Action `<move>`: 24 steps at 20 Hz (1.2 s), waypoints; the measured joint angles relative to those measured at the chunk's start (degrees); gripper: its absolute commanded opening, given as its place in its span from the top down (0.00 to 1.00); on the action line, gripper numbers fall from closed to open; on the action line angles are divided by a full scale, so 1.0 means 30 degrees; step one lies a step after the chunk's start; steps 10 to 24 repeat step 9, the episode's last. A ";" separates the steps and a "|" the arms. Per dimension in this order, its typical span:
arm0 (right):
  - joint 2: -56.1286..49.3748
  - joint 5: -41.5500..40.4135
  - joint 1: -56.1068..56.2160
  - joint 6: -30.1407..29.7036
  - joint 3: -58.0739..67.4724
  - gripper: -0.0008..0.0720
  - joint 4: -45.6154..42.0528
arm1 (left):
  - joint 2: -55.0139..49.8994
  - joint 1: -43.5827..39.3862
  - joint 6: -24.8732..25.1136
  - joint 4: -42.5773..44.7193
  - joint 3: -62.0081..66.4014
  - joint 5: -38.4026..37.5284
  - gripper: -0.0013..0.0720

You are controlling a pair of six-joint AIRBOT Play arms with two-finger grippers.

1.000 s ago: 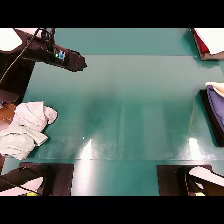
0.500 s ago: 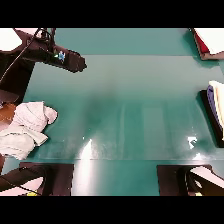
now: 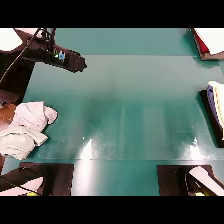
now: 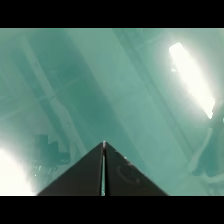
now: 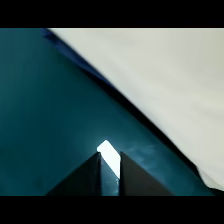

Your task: Fold the shirts.

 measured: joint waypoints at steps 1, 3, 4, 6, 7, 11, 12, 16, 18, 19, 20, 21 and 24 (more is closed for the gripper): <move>0.0299 -0.0262 0.1122 0.0015 -0.0022 0.97 0.0138 | 0.0000 0.0000 0.0000 0.0000 0.0000 0.0007 0.94; 0.0780 -0.0721 0.3162 0.0007 -0.0022 0.97 0.0364 | 0.0000 0.0000 -0.0007 0.0000 0.0000 0.0015 0.94; 0.0976 -0.0882 0.4175 0.0007 -0.0022 0.97 0.0401 | 0.0000 0.0000 -0.0007 0.0000 0.0000 0.0015 0.94; 0.1217 -0.1129 0.5880 0.0007 -0.0022 0.97 0.0459 | 0.0000 0.0000 -0.0015 -0.0007 0.0000 0.0022 0.94; 0.1290 -0.1166 0.6557 0.0007 -0.0022 0.97 0.0495 | 0.0000 0.0000 -0.0015 -0.0007 0.0000 0.0022 0.94; 0.1384 -0.1304 0.7745 0.0007 -0.0022 0.97 0.0488 | 0.0000 0.0000 -0.0015 -0.0007 0.0000 0.0022 0.94; 0.1384 -0.1304 0.7745 0.0007 -0.0022 0.97 0.0488 | 0.0000 0.0000 -0.0015 -0.0007 0.0000 0.0022 0.94; 0.1384 -0.1304 0.7745 0.0007 -0.0022 0.97 0.0488 | 0.0000 0.0000 -0.0015 -0.0007 0.0000 0.0022 0.94; 0.1384 -0.1304 0.7745 0.0007 -0.0022 0.97 0.0488 | 0.0000 0.0000 -0.0015 -0.0007 0.0000 0.0022 0.94; 0.1384 -0.1304 0.7745 0.0007 -0.0022 0.97 0.0488 | 0.0000 0.0000 -0.0015 -0.0007 0.0000 0.0022 0.94; 0.1384 -0.1304 0.7745 0.0007 -0.0022 0.97 0.0488 | 0.0000 0.0000 -0.0015 -0.0007 0.0000 0.0022 0.94; 0.1384 -0.1304 0.7745 0.0007 -0.0022 0.97 0.0488 | 0.0000 0.0000 -0.0015 -0.0007 0.0000 0.0022 0.94; 0.1384 -0.1304 0.7745 0.0007 -0.0022 0.97 0.0488 | 0.0000 0.0000 -0.0015 -0.0007 0.0000 0.0022 0.94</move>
